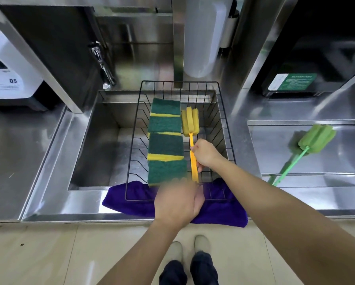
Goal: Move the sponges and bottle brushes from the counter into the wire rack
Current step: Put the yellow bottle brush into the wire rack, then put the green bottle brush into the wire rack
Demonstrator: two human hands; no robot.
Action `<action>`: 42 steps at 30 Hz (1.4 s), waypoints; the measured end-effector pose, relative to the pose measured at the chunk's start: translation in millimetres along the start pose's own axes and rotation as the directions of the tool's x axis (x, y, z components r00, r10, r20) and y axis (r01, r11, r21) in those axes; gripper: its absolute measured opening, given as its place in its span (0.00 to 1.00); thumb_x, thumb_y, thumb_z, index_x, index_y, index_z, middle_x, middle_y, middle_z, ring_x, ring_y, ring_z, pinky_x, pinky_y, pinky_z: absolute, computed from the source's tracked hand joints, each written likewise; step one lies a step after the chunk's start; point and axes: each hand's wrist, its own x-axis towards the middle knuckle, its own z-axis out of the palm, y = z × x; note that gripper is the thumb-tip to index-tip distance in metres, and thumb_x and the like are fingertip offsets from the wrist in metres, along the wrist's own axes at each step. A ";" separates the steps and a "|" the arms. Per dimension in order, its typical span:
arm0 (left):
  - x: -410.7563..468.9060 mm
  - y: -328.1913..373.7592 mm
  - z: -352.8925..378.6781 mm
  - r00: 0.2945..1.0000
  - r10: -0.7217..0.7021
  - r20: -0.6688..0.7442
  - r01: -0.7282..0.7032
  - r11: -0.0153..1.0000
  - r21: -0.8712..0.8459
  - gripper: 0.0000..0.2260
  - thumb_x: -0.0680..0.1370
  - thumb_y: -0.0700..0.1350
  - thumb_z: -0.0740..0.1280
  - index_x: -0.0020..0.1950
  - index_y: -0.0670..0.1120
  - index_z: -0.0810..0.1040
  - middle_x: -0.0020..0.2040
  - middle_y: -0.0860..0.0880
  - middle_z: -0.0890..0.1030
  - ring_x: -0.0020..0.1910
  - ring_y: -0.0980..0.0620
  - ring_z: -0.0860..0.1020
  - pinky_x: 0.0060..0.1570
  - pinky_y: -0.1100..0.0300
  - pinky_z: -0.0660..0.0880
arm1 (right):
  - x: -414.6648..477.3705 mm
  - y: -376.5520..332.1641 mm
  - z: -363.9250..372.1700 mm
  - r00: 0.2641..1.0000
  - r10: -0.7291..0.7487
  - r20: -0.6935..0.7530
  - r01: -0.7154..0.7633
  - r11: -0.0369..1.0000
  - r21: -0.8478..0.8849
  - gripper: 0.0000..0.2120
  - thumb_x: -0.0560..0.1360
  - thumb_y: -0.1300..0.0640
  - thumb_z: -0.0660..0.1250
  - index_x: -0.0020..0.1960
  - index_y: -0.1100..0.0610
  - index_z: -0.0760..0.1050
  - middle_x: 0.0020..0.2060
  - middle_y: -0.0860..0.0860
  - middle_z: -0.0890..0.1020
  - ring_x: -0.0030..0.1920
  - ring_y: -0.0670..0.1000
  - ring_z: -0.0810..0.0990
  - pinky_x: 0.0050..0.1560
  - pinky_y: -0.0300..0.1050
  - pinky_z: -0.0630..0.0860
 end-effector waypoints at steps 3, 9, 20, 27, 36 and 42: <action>-0.1 -0.2 -0.6 1.000 0.004 0.006 -0.004 1.000 -0.001 0.17 0.78 0.51 0.58 0.33 0.45 0.75 0.30 0.49 0.74 0.29 0.48 0.72 0.30 0.56 0.67 | -0.5 0.4 0.0 1.000 0.017 -0.012 -0.016 1.000 0.011 0.13 0.81 0.60 0.52 0.59 0.65 0.70 0.30 0.52 0.76 0.15 0.45 0.73 0.22 0.37 0.71; 1.1 -0.2 -2.7 0.999 -0.002 0.039 0.003 1.000 -0.005 0.18 0.78 0.52 0.58 0.33 0.45 0.76 0.30 0.48 0.75 0.29 0.48 0.73 0.30 0.57 0.67 | -4.5 0.4 -2.6 0.999 -0.037 0.012 0.037 0.998 -0.042 0.10 0.81 0.55 0.54 0.51 0.61 0.69 0.32 0.56 0.76 0.26 0.50 0.75 0.29 0.40 0.72; 8.7 7.6 -10.8 0.984 0.063 0.167 -0.057 0.998 -0.038 0.24 0.78 0.61 0.56 0.36 0.44 0.78 0.32 0.47 0.77 0.32 0.45 0.74 0.38 0.52 0.69 | -32.8 -10.9 -49.6 0.865 -0.340 -0.369 0.274 0.936 -0.220 0.09 0.79 0.58 0.56 0.53 0.59 0.73 0.46 0.56 0.82 0.46 0.57 0.78 0.45 0.48 0.74; 24.9 51.3 -10.1 0.942 0.124 0.311 -0.093 0.989 -0.114 0.26 0.77 0.63 0.53 0.41 0.44 0.79 0.36 0.46 0.79 0.36 0.45 0.77 0.37 0.52 0.73 | -43.1 52.8 -100.3 0.779 0.013 -0.626 -0.108 0.988 -0.114 0.13 0.78 0.58 0.56 0.60 0.62 0.67 0.57 0.63 0.78 0.56 0.66 0.76 0.52 0.53 0.72; 32.4 63.2 -14.7 0.885 0.073 0.460 -0.070 0.997 -0.022 0.33 0.77 0.67 0.40 0.52 0.48 0.78 0.47 0.49 0.81 0.47 0.48 0.78 0.46 0.52 0.72 | -59.0 146.0 -118.4 0.699 0.375 -0.608 -0.395 0.912 0.109 0.21 0.78 0.57 0.58 0.67 0.67 0.61 0.65 0.64 0.70 0.64 0.65 0.72 0.61 0.55 0.70; 26.4 62.0 -8.6 0.922 0.110 0.371 -0.097 0.994 -0.054 0.27 0.77 0.63 0.52 0.40 0.43 0.77 0.34 0.45 0.79 0.33 0.44 0.77 0.34 0.54 0.72 | -58.5 159.7 -113.7 0.722 0.412 -0.556 -0.394 0.905 0.159 0.15 0.76 0.62 0.60 0.60 0.68 0.69 0.59 0.65 0.76 0.60 0.65 0.76 0.58 0.54 0.73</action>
